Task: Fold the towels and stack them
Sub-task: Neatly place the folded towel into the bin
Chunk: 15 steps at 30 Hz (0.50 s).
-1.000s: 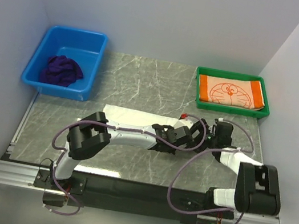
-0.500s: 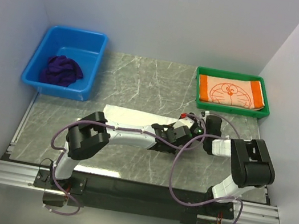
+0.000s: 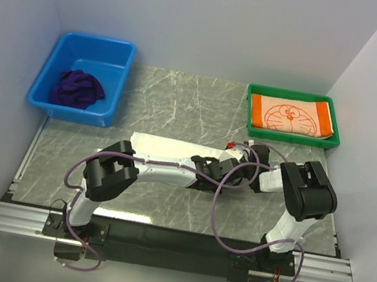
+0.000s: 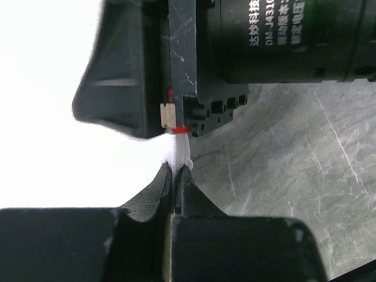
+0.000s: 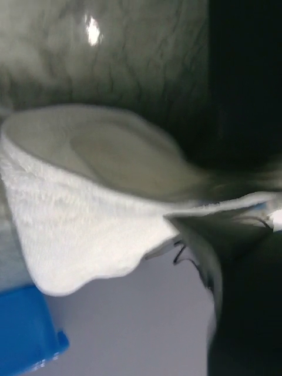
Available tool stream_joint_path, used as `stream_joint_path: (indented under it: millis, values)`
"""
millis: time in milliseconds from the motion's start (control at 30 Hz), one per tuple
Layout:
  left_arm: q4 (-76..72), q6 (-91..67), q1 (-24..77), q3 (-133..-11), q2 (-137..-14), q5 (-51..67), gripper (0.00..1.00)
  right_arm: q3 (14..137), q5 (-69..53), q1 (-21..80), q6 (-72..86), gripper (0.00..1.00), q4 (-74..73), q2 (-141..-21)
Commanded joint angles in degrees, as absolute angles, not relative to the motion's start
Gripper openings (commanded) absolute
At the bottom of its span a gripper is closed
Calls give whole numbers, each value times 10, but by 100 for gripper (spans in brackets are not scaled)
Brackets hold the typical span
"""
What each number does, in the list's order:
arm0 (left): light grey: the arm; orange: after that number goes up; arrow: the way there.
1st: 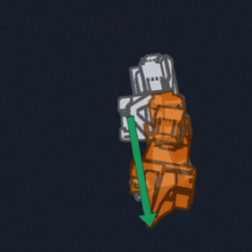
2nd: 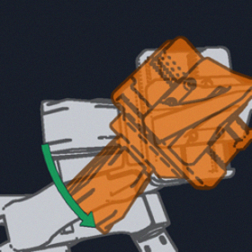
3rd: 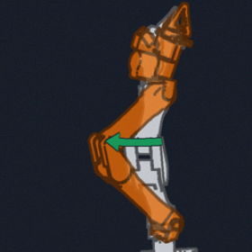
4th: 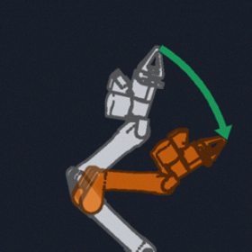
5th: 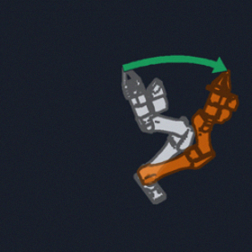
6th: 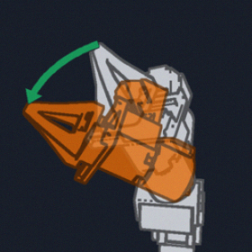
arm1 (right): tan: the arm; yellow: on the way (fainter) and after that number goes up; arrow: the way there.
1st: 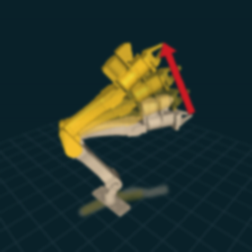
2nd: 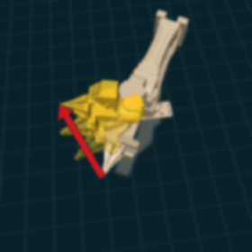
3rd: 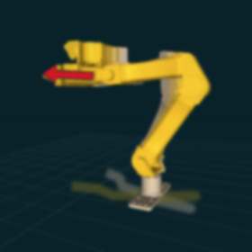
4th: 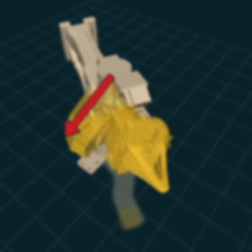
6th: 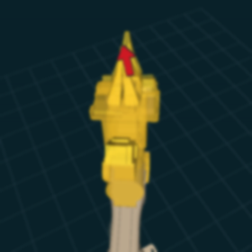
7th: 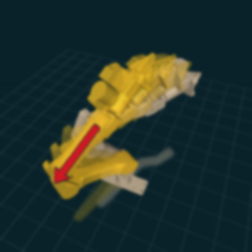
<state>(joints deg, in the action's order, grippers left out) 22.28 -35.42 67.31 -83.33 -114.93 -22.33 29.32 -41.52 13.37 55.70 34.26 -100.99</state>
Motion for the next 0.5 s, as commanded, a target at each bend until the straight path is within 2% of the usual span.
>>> stream_joint_path:
  millis: [0,67,100,167,200,300,400,467]
  values:
    - [206,-366,673,-846,-1128,-222,8,307,-383,139,524,20,294,-1008]
    - [215,-372,673,-849,-1127,-226,24,320,-375,136,502,7,259,-999]
    - [218,-374,671,-850,-1125,-226,39,325,-368,131,494,0,246,-989]
    - [221,-381,665,-846,-1116,-224,51,347,-360,125,468,0,203,-977]
    - [219,-381,663,-844,-1112,-222,62,358,-355,122,456,0,185,-966]
    - [220,-386,653,-831,-1086,-218,82,418,-326,111,392,0,84,-953]
    - [225,-390,639,-810,-1051,-219,91,495,-277,99,310,0,-20,-954]
    - [228,-397,622,-784,-1018,-214,92,556,-244,89,280,0,-87,-965]
